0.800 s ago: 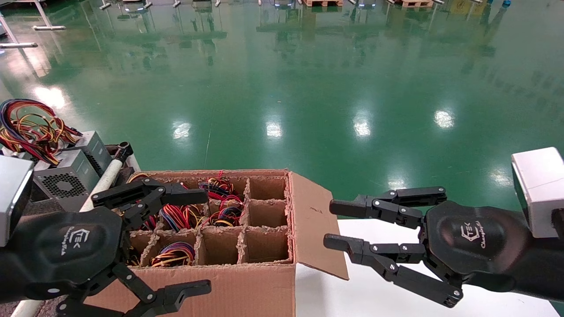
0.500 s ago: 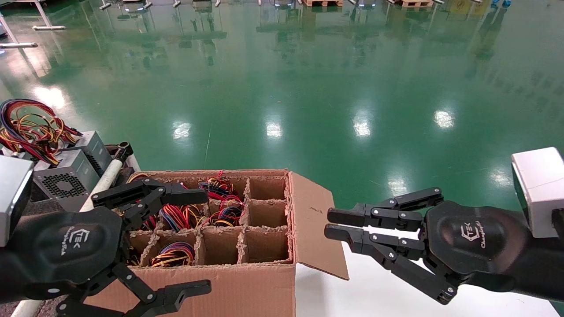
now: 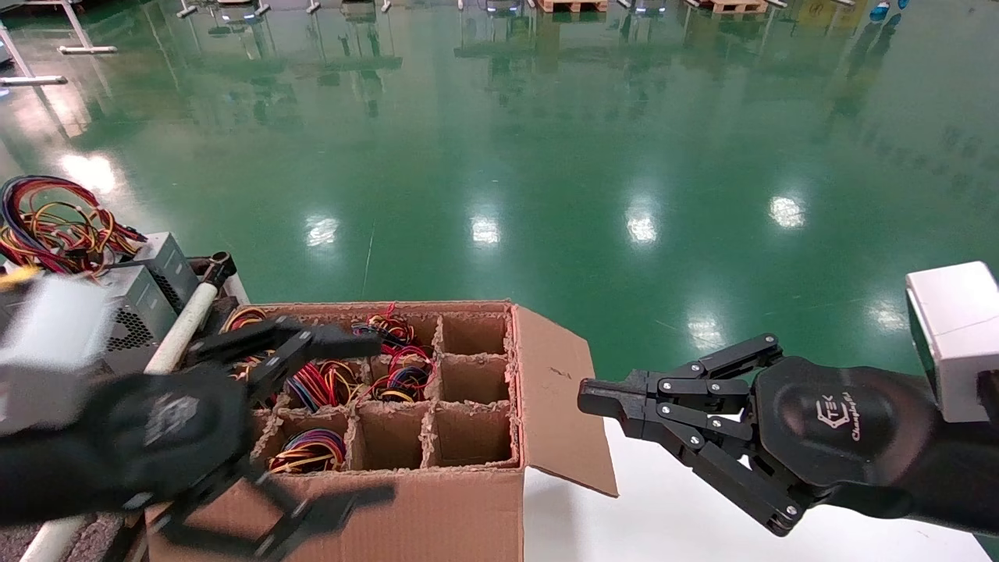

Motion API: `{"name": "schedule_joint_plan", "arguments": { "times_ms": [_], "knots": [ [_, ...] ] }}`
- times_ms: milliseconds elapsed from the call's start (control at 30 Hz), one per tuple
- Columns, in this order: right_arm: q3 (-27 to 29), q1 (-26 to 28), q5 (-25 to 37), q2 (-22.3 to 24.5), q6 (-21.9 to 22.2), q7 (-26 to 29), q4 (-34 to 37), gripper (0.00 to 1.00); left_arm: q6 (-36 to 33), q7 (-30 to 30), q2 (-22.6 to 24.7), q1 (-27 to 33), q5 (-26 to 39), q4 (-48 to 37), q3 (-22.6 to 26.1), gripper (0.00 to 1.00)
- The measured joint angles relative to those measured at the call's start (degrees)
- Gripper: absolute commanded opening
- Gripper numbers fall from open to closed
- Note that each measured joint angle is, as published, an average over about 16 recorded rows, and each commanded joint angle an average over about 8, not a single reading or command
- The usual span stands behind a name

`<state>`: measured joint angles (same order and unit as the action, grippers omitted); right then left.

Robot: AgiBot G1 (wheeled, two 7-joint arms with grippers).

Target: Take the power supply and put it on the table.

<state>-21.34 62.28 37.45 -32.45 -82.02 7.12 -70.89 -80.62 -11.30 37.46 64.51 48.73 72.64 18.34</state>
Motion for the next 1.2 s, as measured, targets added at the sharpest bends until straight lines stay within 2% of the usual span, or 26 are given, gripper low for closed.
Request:
{"name": "schedule_joint_plan", "arguments": {
  "times_ms": [400, 433, 667, 700, 1200],
  "knots": [
    [0.0, 0.0, 0.0, 0.0, 0.0, 0.0, 0.0, 0.01, 4.4, 0.3, 7.1, 9.7, 14.2, -7.3, 6.3, 1.00],
    [0.0, 0.0, 0.0, 0.0, 0.0, 0.0, 0.0, 0.11, 4.4, 0.6, 7.8, 10.5, 15.2, -8.3, 6.8, 1.00],
    [0.0, 0.0, 0.0, 0.0, 0.0, 0.0, 0.0, 0.97, 4.1, 3.5, 12.3, 15.4, 20.4, -16.3, 9.7, 1.00],
    [0.0, 0.0, 0.0, 0.0, 0.0, 0.0, 0.0, 1.00, 4.1, 4.0, 12.9, 16.0, 20.9, -17.4, 10.0, 1.00],
    [0.0, 0.0, 0.0, 0.0, 0.0, 0.0, 0.0, 1.00, 4.6, 11.1, 18.9, 21.5, 26.1, -31.8, 12.7, 1.00]
  ]
}}
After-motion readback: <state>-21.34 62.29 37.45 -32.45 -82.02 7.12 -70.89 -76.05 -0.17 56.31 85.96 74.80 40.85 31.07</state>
